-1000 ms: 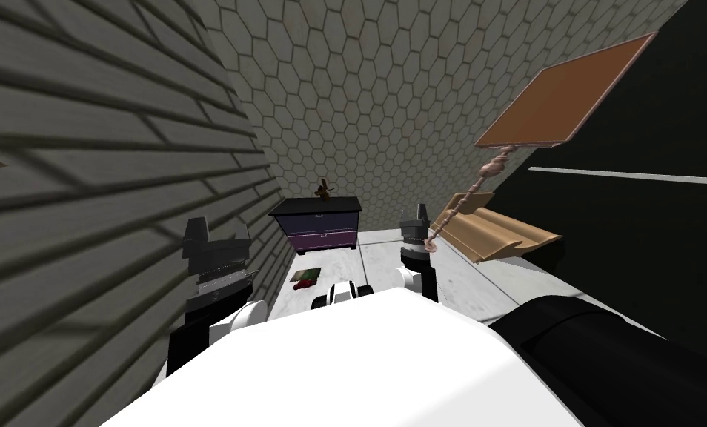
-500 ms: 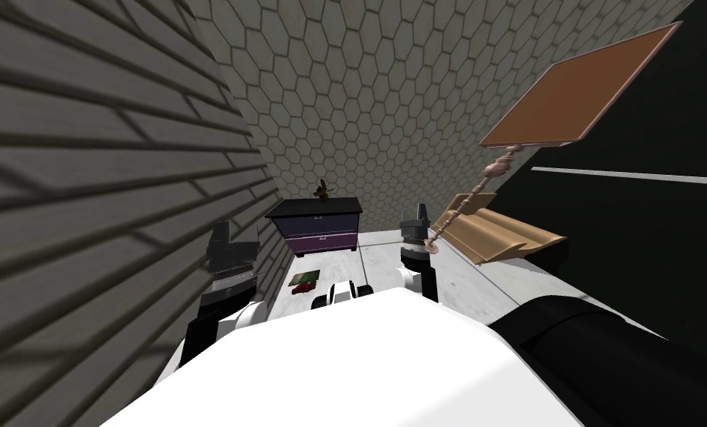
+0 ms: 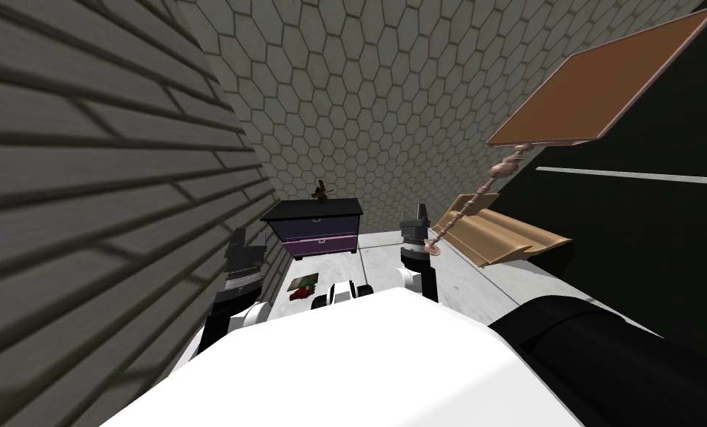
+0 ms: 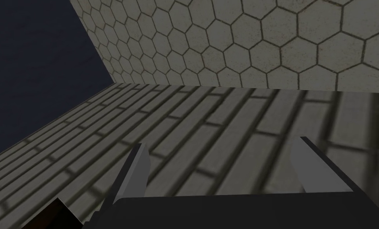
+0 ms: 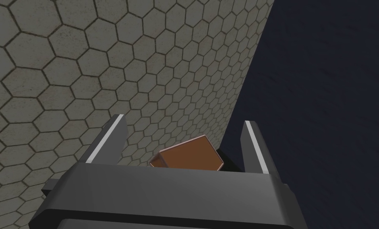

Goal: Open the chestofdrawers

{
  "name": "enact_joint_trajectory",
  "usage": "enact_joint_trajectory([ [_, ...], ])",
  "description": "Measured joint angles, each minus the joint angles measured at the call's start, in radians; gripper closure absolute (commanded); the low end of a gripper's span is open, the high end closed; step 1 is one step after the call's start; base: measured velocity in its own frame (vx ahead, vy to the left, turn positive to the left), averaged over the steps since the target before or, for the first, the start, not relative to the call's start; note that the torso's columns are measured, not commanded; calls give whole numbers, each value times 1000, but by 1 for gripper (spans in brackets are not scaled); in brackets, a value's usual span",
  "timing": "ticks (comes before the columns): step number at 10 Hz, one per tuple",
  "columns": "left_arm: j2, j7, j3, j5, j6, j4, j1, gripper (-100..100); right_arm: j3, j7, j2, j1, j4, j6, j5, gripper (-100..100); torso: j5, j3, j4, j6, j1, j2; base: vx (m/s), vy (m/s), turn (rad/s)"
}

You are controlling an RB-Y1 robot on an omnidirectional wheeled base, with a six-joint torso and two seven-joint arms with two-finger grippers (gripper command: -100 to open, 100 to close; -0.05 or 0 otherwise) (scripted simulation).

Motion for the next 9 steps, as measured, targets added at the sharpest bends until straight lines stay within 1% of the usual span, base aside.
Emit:
enact_joint_trajectory([
  [3, 22, 7, 8, -5, -36, 92, -29, -100, 0, 0, 0, 0, 0, 0, 0, 0, 0, -1, -1, 0, 0, -2, 90, -5, -11],
  [5, 21, 3, 0, -15, -62, 145, -44, -100, 0, 0, 0, 0, 0, 0, 0, 0, 0, -1, -1, 0, 0, -2, 86, 1, -8],
  [9, 30, 8, 1, -24, -111, 245, -67, -100, 0, 0, 0, 0, 0, 0, 0, 0, 0, -1, 0, 0, 0, -1, 72, -5, -9],
])
